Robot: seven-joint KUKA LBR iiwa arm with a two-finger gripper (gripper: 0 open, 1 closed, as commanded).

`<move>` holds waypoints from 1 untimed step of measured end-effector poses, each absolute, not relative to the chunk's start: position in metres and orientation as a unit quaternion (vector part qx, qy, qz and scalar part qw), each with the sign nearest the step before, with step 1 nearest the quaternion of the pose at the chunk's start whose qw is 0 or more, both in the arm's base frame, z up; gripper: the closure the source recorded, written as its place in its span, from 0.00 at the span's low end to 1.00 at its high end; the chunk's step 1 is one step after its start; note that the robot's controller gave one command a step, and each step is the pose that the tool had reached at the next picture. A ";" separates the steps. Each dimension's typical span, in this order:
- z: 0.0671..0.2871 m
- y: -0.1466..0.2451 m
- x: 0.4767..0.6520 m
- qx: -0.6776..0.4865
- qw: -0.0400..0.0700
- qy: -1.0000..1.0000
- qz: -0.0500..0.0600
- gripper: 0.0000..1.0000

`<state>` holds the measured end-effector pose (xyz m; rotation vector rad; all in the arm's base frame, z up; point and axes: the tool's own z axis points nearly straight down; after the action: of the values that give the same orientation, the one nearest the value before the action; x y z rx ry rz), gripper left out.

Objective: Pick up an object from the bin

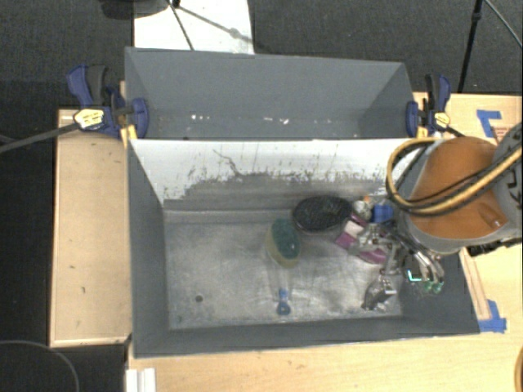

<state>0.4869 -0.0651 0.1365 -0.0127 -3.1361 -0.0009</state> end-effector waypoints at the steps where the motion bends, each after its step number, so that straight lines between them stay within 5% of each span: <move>1: 0.151 -0.051 0.545 -0.058 -0.004 -0.998 -0.001 0.00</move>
Offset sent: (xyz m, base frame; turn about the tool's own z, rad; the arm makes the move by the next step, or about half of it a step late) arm 0.0559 0.0127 0.0135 0.1087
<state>0.5455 -0.0514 0.1513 -0.1815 -3.1443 -0.0017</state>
